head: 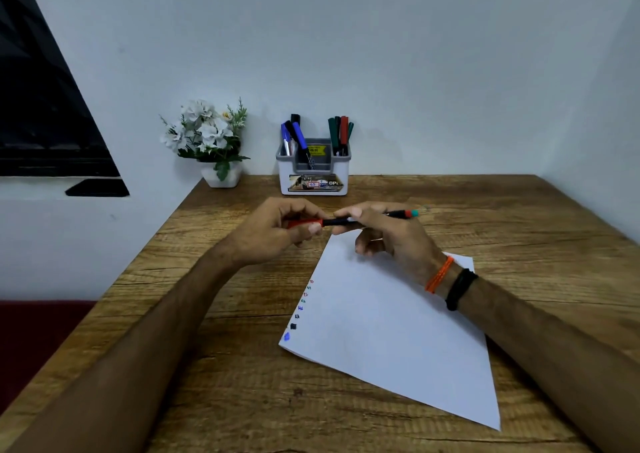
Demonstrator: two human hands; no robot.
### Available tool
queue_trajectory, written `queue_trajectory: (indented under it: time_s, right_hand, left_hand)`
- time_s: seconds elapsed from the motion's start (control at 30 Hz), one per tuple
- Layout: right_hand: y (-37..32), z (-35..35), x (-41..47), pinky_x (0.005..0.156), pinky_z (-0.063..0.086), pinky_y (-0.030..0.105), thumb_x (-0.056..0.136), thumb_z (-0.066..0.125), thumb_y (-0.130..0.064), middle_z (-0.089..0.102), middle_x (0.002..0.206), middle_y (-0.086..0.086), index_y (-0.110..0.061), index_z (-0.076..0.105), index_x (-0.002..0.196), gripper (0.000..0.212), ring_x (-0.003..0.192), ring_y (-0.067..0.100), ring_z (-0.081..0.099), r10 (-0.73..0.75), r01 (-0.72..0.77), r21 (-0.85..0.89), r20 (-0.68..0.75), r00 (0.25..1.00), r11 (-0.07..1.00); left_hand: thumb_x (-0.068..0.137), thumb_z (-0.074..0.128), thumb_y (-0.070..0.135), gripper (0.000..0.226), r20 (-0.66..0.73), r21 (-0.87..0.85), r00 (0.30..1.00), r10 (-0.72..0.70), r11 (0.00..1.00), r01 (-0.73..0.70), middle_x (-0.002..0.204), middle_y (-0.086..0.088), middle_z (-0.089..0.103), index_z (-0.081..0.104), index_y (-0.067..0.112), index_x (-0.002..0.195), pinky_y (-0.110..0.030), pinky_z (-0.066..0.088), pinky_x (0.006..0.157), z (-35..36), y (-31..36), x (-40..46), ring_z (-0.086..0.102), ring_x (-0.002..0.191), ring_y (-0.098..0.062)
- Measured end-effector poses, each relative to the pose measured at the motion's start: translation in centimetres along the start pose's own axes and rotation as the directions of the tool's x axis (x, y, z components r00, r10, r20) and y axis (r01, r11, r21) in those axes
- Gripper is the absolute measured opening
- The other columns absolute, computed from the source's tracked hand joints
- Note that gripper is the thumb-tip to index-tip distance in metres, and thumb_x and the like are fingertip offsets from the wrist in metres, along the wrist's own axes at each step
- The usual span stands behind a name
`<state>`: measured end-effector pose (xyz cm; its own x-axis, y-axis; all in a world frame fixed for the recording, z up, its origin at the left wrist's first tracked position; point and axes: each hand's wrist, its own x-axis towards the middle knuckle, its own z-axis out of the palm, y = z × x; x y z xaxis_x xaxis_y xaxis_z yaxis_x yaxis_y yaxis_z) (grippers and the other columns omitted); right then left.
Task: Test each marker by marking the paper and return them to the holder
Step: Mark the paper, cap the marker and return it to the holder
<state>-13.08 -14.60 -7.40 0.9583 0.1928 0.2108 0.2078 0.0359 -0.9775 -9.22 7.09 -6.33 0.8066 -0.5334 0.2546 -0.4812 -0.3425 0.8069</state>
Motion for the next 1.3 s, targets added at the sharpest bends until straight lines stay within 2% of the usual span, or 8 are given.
queue_trajectory:
  time_s: [0.07,0.23,0.4,0.57,0.67,0.8,1.13,1.3]
  right_hand:
    - [-0.1,0.1,0.1,0.052,0.047,0.023,0.090,0.056,-0.026,0.075,0.100,0.017,-0.011,0.073,0.106,0.028,0.055,0.016,0.064,0.041,-0.045,0.060,0.056,0.998,0.997]
    - [0.2,0.3,0.2,0.046,0.046,0.021,0.093,0.063,-0.015,0.076,0.089,0.014,-0.010,0.069,0.092,0.009,0.046,0.015,0.059,-0.015,0.015,0.001,-0.012,1.000,1.000]
    - [0.5,0.1,0.3,0.045,0.042,0.019,0.080,0.072,-0.019,0.070,0.071,0.005,-0.004,0.075,0.096,0.022,0.048,0.012,0.049,-0.114,0.112,-0.042,-0.031,0.993,0.993]
    - [0.8,-0.2,0.4,0.044,0.042,0.018,0.087,0.069,-0.008,0.070,0.072,0.004,0.000,0.073,0.101,0.017,0.047,0.010,0.049,-0.175,0.174,-0.071,-0.007,0.985,0.982]
    - [1.1,-0.4,0.5,0.044,0.042,0.020,0.087,0.069,-0.006,0.070,0.073,0.007,0.001,0.073,0.103,0.017,0.048,0.012,0.049,-0.206,0.206,-0.089,0.009,0.979,0.975]
    - [1.2,-0.6,0.6,0.045,0.044,0.021,0.086,0.070,-0.008,0.071,0.074,0.009,0.003,0.072,0.103,0.020,0.048,0.015,0.050,-0.230,0.232,-0.104,0.028,0.973,0.967]
    - [0.6,-0.8,0.7,0.044,0.044,0.022,0.087,0.070,-0.010,0.072,0.075,0.008,-0.001,0.073,0.101,0.017,0.047,0.014,0.052,-0.294,0.300,-0.196,0.062,0.954,0.934]
    - [-0.1,-0.8,0.8,0.046,0.045,0.024,0.090,0.068,-0.011,0.075,0.080,0.010,-0.003,0.074,0.103,0.017,0.050,0.015,0.057,-0.299,0.305,-0.207,0.058,0.952,0.930]
  left_hand:
    - [0.089,0.062,0.005,0.022,0.002,-0.009,1.000,0.012,1.000,-0.012,0.090,-0.001,0.068,0.069,0.009,0.110,-0.023,0.053,0.064,0.0,0.2,0.0,0.061,0.071,-0.006]
    - [0.085,0.065,0.004,0.018,-0.052,-0.097,0.999,-0.014,0.995,0.009,0.094,-0.012,0.071,0.066,0.004,0.104,-0.023,0.055,0.063,0.0,0.3,0.0,0.066,0.076,-0.011]
    - [0.083,0.067,0.007,0.017,-0.077,-0.118,0.997,0.004,0.993,-0.013,0.092,-0.016,0.071,0.066,0.001,0.099,-0.023,0.055,0.061,-0.2,0.3,-0.1,0.067,0.080,-0.019]
    - [0.086,0.061,0.022,0.023,-0.070,-0.168,0.998,0.000,0.986,-0.011,0.076,-0.005,0.067,0.064,0.001,0.093,-0.024,0.047,0.055,0.0,0.0,0.0,0.057,0.064,-0.013]
    - [0.094,0.054,0.014,0.013,-0.054,-0.182,0.998,-0.010,0.983,0.000,0.070,-0.004,0.060,0.059,0.005,0.086,-0.023,0.042,0.052,0.4,-0.1,0.0,0.050,0.058,-0.011]
    - [0.097,0.046,0.003,0.016,-0.045,-0.162,0.999,-0.015,0.987,0.008,0.065,-0.003,0.055,0.053,0.002,0.084,-0.019,0.039,0.048,1.0,0.2,-0.1,0.046,0.052,-0.009]
    - [0.097,0.047,0.003,0.012,-0.063,-0.194,0.998,0.002,0.981,-0.014,0.067,-0.005,0.055,0.052,0.000,0.087,-0.024,0.039,0.050,1.6,0.7,0.0,0.045,0.055,-0.014]
    - [0.091,0.057,0.005,0.012,-0.139,-0.168,0.990,-0.020,0.986,-0.003,0.078,-0.004,0.066,0.060,-0.005,0.098,-0.020,0.051,0.061,0.8,0.9,0.1,0.061,0.067,-0.010]
